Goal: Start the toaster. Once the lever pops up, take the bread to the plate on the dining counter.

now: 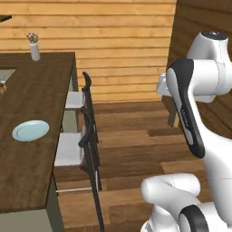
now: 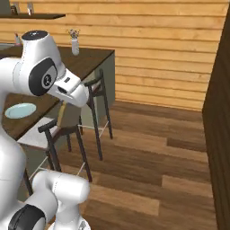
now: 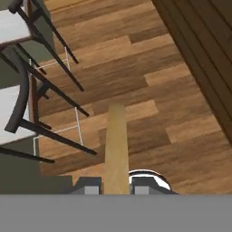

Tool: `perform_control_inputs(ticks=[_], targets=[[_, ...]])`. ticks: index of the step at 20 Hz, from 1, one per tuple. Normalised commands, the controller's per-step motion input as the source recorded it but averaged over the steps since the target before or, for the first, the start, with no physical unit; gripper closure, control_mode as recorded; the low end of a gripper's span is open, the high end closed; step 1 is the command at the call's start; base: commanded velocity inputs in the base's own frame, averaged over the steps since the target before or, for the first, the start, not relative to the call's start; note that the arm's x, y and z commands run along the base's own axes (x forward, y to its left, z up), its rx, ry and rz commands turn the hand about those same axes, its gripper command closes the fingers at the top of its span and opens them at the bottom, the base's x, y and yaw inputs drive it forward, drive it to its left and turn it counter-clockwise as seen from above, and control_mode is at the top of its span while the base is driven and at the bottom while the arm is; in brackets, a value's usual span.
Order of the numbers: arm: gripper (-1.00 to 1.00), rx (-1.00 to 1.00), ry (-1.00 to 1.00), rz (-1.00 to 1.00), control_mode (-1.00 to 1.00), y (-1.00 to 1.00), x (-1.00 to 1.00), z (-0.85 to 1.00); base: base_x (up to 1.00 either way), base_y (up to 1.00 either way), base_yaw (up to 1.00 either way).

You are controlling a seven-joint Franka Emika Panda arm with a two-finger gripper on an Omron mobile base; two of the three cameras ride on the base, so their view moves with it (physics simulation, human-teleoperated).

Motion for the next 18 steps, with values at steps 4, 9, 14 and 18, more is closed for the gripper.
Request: perform_control_inputs(ticks=[4,9,14,18], targets=[[1.00,0.00,0.00,0.00,1.00,0.00,0.00,0.00,0.37,-0.14,0.81],[1.00,0.00,0.00,0.00,1.00,0.00,0.00,0.00,0.33,-0.21,0.78],[1.00,0.00,0.00,0.00,1.00,0.00,0.00,0.00,0.37,-0.46,0.67],[1.00,0.00,0.00,0.00,1.00,0.00,0.00,0.00,0.38,-0.67,0.58]])
